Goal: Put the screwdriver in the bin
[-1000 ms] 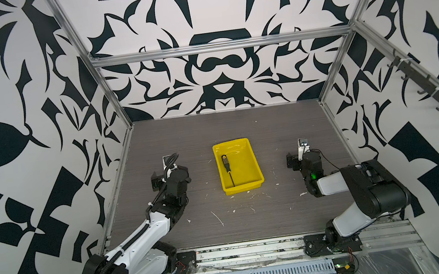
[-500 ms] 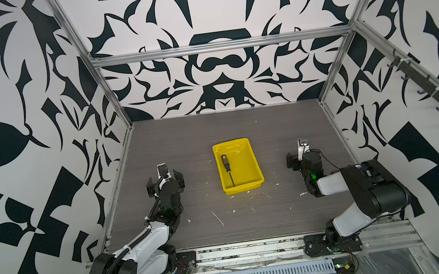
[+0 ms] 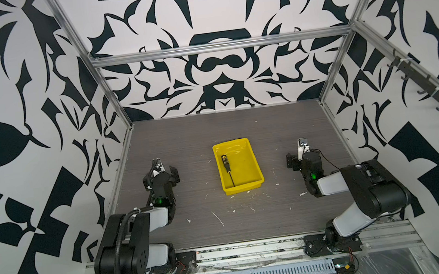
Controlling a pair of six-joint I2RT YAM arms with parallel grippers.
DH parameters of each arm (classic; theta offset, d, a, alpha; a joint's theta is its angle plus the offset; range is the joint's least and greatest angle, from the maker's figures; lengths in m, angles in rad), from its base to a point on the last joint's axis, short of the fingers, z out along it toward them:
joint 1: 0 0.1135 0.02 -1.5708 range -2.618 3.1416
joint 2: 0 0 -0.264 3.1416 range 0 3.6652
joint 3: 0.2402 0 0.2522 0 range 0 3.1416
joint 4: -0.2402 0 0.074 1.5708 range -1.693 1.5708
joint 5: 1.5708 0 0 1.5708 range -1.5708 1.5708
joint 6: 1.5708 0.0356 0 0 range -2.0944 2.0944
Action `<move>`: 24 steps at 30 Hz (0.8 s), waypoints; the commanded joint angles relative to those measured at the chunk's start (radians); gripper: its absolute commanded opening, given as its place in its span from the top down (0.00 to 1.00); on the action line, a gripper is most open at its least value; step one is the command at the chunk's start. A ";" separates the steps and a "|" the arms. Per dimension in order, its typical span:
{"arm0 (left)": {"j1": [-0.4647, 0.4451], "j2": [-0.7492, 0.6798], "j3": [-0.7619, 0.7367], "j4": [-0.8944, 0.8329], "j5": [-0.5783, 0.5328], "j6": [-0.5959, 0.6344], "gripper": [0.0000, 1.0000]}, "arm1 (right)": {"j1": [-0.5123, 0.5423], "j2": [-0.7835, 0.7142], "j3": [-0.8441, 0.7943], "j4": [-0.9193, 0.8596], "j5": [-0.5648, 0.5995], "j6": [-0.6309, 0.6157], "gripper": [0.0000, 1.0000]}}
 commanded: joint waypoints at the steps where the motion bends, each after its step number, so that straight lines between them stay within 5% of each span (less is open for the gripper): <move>1: 0.045 0.143 -0.006 0.256 0.051 -0.007 0.01 | -0.003 -0.013 0.018 0.022 -0.001 -0.003 0.00; 3: 0.061 0.197 -0.037 0.381 0.051 -0.017 0.01 | -0.003 -0.012 0.018 0.020 -0.003 -0.003 0.00; 8: 0.063 0.139 0.064 0.083 0.062 -0.037 0.01 | -0.004 -0.013 0.019 0.017 -0.007 -0.002 0.00; 24: 0.142 0.133 0.095 0.014 0.177 -0.091 0.01 | -0.006 -0.014 0.020 0.017 -0.012 0.000 0.00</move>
